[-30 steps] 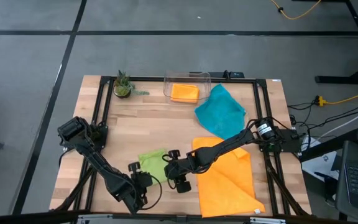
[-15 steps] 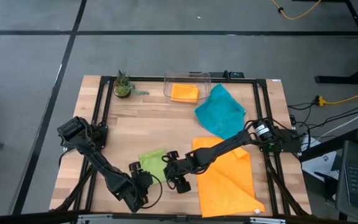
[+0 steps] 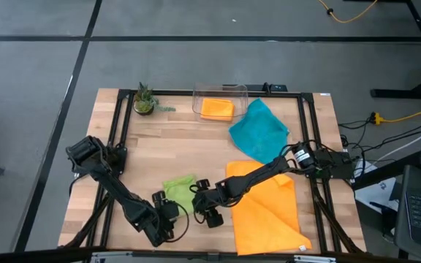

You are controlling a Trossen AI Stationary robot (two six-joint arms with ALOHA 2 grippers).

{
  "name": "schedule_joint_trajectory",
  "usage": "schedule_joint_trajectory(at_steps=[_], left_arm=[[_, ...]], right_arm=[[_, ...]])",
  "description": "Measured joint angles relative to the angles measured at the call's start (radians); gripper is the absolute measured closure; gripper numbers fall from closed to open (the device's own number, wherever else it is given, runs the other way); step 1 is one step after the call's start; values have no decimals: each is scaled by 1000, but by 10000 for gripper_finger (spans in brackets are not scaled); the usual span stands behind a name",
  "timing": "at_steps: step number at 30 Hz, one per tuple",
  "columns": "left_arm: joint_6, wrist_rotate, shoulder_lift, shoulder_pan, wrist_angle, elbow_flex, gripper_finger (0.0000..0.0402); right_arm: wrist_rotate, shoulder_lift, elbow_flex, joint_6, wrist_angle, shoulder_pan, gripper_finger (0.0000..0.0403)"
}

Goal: Fold microfiber towels
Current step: Fold the green microfiber cloth

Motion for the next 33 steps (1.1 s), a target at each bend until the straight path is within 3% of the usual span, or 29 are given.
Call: schedule_joint_trajectory(at_steps=[9, 18, 23, 33], left_arm=[[-15, -5, -2, -3, 56, -55, 187], [-17, -14, 1, -22, 39, -58, 238], [-20, -25, 1, -27, 31, -60, 286], [-24, -2, 3, -29, 41, -41, 393]], right_arm=[[0, 7, -2, 19, 35, 0, 144], [-3, 8, -2, 27, 22, 0, 158], [2, 8, -3, 64, 21, -2, 220], [-21, -5, -4, 180, -6, 0, 387]])
